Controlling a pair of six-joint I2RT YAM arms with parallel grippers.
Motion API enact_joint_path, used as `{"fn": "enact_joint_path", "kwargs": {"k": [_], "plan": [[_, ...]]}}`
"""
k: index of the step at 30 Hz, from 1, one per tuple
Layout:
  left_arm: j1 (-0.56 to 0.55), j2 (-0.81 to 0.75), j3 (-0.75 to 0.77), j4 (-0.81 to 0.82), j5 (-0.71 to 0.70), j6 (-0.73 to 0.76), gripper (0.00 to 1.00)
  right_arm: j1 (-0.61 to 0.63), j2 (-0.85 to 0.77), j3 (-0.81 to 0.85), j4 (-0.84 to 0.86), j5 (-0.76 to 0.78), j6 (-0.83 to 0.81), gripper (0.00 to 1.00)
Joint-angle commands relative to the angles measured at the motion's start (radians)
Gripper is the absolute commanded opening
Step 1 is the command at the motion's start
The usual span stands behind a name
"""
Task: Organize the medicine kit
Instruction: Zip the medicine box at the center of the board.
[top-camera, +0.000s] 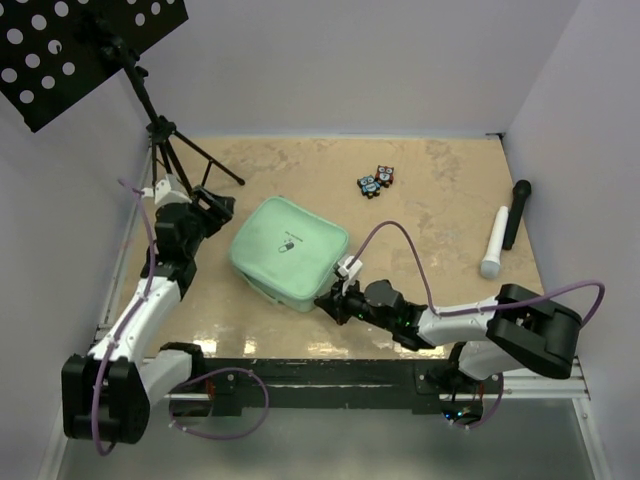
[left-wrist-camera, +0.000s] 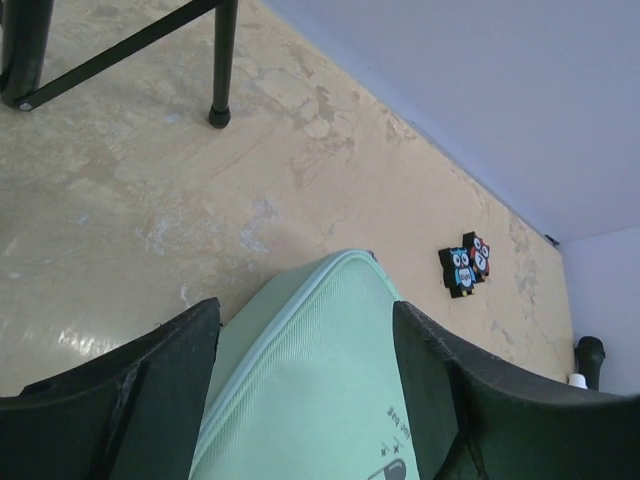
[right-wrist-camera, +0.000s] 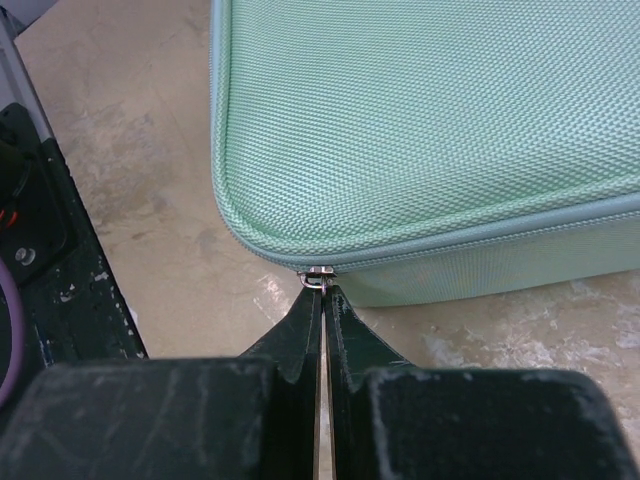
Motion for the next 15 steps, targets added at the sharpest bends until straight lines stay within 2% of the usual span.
{"fn": "enact_joint_path", "kwargs": {"k": [1, 6, 11, 15], "plan": [[0.004, -0.143, -0.085, -0.135, -0.006, -0.033, 0.75, -0.039, -0.030, -0.014, 0.103, 0.044, 0.056, 0.00], [-0.012, -0.294, -0.191, -0.233, 0.124, -0.060, 0.74, -0.093, -0.028, -0.012, 0.100, 0.041, 0.065, 0.00], [-0.151, -0.408, -0.222, -0.408, 0.014, -0.073, 0.73, -0.119, -0.007, 0.009, 0.091, 0.025, 0.054, 0.00], [-0.222, -0.440, -0.255, -0.483, 0.014, -0.167, 0.73, -0.120, 0.030, 0.029, 0.098, 0.013, 0.053, 0.00]]}}
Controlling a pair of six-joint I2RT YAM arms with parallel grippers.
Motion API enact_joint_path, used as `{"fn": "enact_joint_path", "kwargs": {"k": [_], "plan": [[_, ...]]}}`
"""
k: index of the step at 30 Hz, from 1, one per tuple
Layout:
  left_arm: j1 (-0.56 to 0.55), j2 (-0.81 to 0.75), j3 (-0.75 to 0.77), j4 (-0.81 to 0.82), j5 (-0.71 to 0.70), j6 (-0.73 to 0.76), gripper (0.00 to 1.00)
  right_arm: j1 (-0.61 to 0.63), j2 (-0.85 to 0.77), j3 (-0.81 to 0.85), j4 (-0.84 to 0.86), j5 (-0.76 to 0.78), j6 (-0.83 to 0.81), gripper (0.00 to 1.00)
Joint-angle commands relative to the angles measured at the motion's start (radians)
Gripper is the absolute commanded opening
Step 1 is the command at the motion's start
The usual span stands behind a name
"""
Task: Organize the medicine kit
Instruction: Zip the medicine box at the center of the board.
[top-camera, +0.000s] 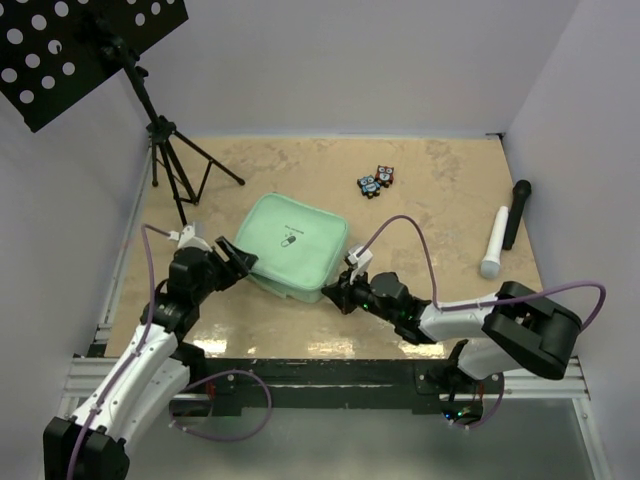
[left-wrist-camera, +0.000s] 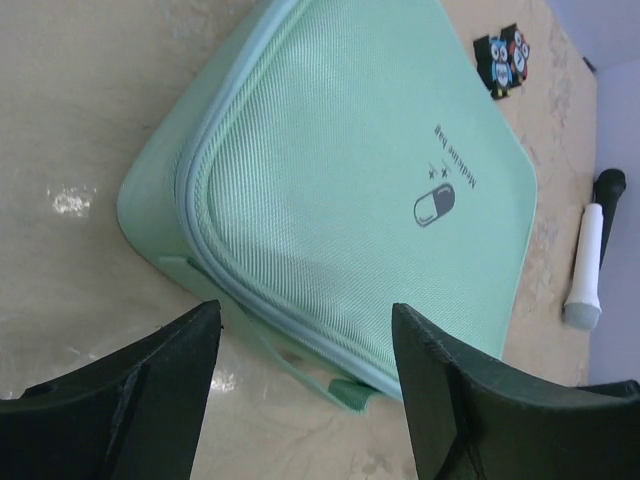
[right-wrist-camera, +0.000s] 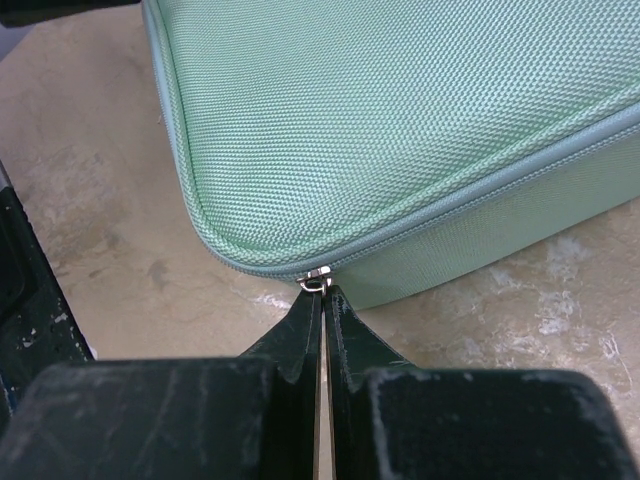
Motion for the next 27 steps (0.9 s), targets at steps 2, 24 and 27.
{"fn": "enact_joint_path", "kwargs": {"k": [2, 24, 27], "plan": [[-0.061, -0.033, -0.040, -0.136, -0.025, -0.139, 0.74, -0.007, 0.043, 0.057, 0.082, 0.009, 0.007, 0.00], [-0.069, 0.020, -0.066, -0.172, 0.033, -0.230, 0.85, -0.007, 0.057, 0.075, 0.071, 0.009, 0.001, 0.00], [-0.069, 0.052, -0.057, -0.149, 0.034, -0.224, 0.86, -0.007, 0.065, 0.077, 0.080, 0.003, 0.002, 0.00]]}}
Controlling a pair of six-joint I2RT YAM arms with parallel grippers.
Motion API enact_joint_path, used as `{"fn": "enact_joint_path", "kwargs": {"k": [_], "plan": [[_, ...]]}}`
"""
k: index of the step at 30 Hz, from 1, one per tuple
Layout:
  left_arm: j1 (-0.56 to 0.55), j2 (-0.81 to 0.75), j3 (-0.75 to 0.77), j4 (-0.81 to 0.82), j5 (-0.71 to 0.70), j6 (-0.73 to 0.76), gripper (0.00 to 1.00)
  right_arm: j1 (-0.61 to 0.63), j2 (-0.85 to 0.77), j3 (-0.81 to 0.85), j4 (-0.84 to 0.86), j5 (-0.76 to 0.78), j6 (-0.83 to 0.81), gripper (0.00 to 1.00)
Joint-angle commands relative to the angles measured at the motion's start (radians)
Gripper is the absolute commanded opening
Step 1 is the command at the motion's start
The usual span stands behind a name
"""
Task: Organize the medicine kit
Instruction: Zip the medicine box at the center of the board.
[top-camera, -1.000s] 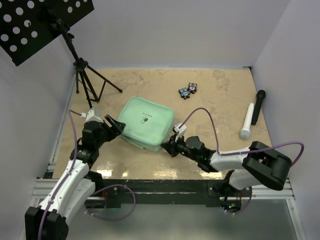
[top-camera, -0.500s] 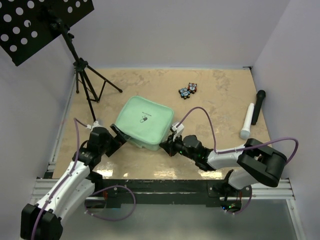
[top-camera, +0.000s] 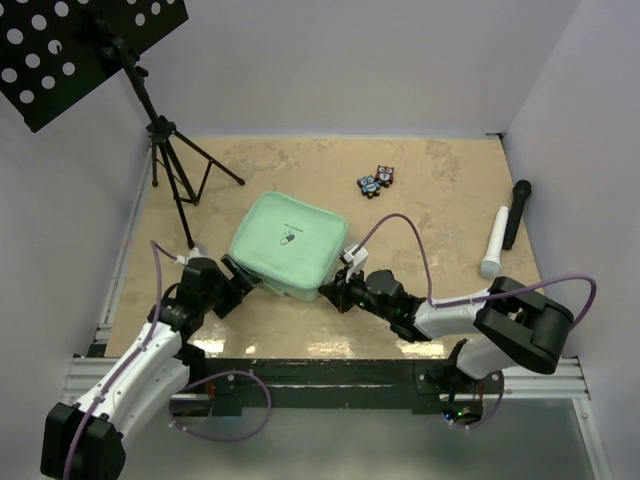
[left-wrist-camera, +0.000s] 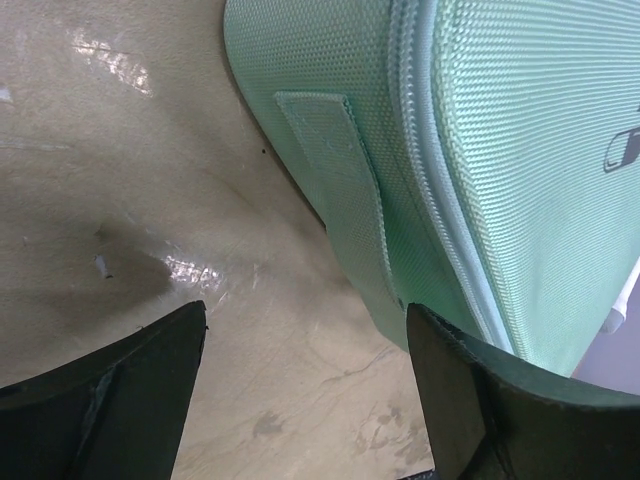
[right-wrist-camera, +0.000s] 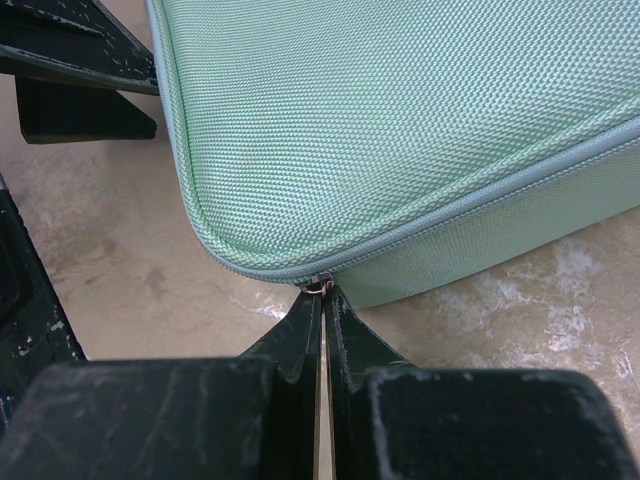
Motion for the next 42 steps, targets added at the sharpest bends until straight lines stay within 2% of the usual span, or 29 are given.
{"fn": "enact_joint_path", "kwargs": {"k": [1, 10, 15, 21, 26, 33, 35, 38, 40, 42], "plan": [[-0.005, 0.032, 0.024, 0.042, 0.017, 0.009, 0.86, -0.006, 0.008, 0.042, 0.065, 0.011, 0.001, 0.00], [-0.016, 0.131, 0.064, 0.112, -0.003, 0.011, 0.85, -0.006, -0.006, 0.039, 0.050, 0.008, -0.010, 0.00], [-0.024, 0.124, 0.081, 0.110, -0.038, -0.012, 0.85, -0.006, -0.014, 0.028, 0.050, 0.008, -0.005, 0.00], [-0.027, 0.109, 0.054, 0.040, -0.134, -0.117, 0.94, -0.006, -0.012, 0.031, 0.045, 0.007, -0.005, 0.00], [-0.025, 0.056, -0.032, 0.119, -0.127, -0.210, 1.00, -0.006, -0.023, 0.036, 0.031, 0.005, -0.010, 0.00], [-0.025, 0.133, -0.006, 0.157, -0.078, -0.114, 1.00, -0.006, -0.038, 0.038, 0.011, 0.011, -0.016, 0.00], [-0.025, 0.121, -0.025, 0.194, -0.066, -0.109, 0.88, -0.006, -0.037, 0.038, 0.010, 0.008, -0.018, 0.00], [-0.027, 0.093, -0.048, 0.243, -0.059, -0.115, 0.58, -0.006, -0.035, 0.041, 0.008, 0.000, -0.027, 0.00], [-0.025, 0.102, -0.045, 0.249, -0.059, -0.109, 0.29, -0.004, -0.032, 0.044, -0.001, -0.010, -0.038, 0.00], [-0.025, 0.136, -0.040, 0.261, -0.058, -0.100, 0.07, -0.004, -0.029, 0.041, -0.007, -0.020, -0.047, 0.00]]}}
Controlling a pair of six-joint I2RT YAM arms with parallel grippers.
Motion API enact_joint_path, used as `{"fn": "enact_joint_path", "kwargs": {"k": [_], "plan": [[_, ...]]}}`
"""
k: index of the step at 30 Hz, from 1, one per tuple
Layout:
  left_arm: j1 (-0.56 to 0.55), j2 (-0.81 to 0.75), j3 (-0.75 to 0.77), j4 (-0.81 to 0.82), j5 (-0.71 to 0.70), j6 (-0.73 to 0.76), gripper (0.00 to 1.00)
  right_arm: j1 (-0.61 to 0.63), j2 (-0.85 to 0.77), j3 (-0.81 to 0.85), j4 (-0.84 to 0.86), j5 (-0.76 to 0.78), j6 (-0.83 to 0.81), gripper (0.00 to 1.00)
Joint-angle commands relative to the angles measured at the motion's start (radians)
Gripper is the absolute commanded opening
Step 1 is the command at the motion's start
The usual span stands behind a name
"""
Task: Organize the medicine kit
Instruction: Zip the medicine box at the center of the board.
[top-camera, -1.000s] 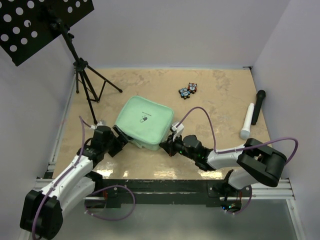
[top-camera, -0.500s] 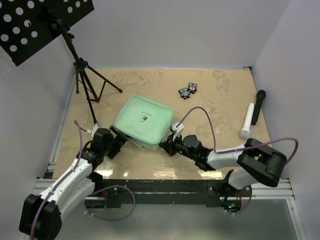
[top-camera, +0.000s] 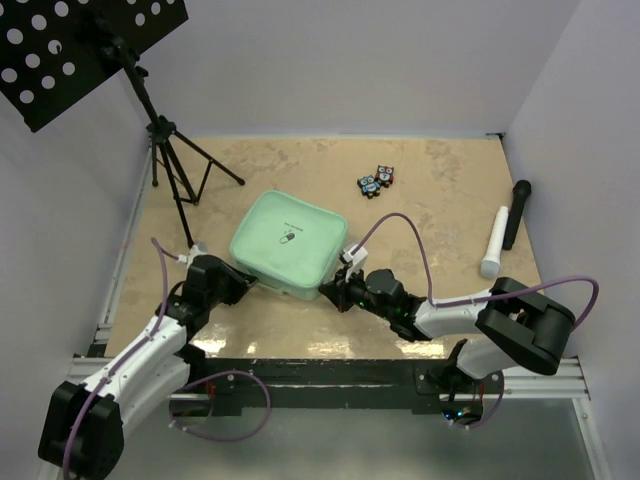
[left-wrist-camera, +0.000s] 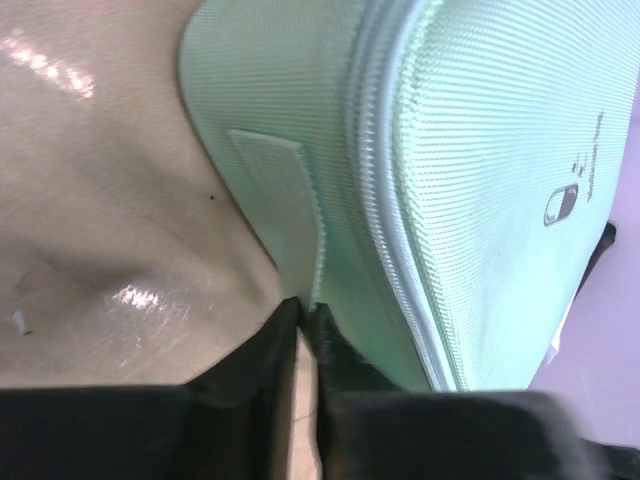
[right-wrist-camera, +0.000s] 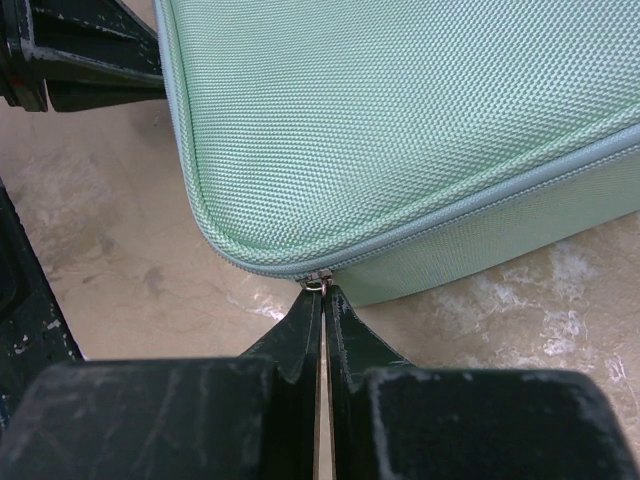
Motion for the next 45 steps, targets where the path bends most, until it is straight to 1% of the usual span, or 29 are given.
{"fn": "enact_joint_path", "kwargs": {"k": [1, 4, 8, 14, 15, 20, 25, 26, 37, 45], "plan": [[-0.002, 0.053, -0.001, 0.059, 0.037, 0.027, 0.00, -0.004, -0.020, 0.033, 0.006, -0.020, -0.033, 0.00], [-0.002, 0.088, -0.010, 0.105, 0.061, 0.024, 0.00, -0.004, -0.019, 0.026, 0.003, -0.029, -0.041, 0.00], [-0.004, 0.087, -0.030, 0.147, 0.057, 0.007, 0.00, 0.006, -0.023, 0.020, -0.001, -0.028, -0.058, 0.00], [-0.018, 0.085, -0.021, 0.144, 0.015, -0.046, 0.00, 0.107, -0.026, 0.036, 0.002, -0.028, -0.124, 0.00], [-0.024, 0.085, -0.019, 0.140, -0.019, -0.054, 0.00, 0.119, -0.021, 0.040, 0.003, -0.028, -0.127, 0.00], [-0.061, 0.090, -0.022, 0.131, -0.064, -0.086, 0.00, 0.147, -0.006, 0.050, 0.025, -0.028, -0.132, 0.00], [-0.091, 0.070, -0.031, 0.122, -0.106, -0.105, 0.00, 0.150, -0.035, 0.032, 0.066, -0.028, -0.132, 0.00], [-0.102, 0.064, -0.033, 0.117, -0.121, -0.111, 0.00, 0.151, -0.039, 0.030, 0.074, -0.050, -0.133, 0.00], [-0.231, 0.086, 0.004, 0.065, -0.248, -0.183, 0.00, 0.191, 0.022, 0.067, 0.141, -0.095, -0.116, 0.00], [-0.278, 0.111, 0.005, 0.048, -0.294, -0.229, 0.00, 0.205, 0.054, 0.089, 0.157, -0.129, -0.127, 0.00]]}}
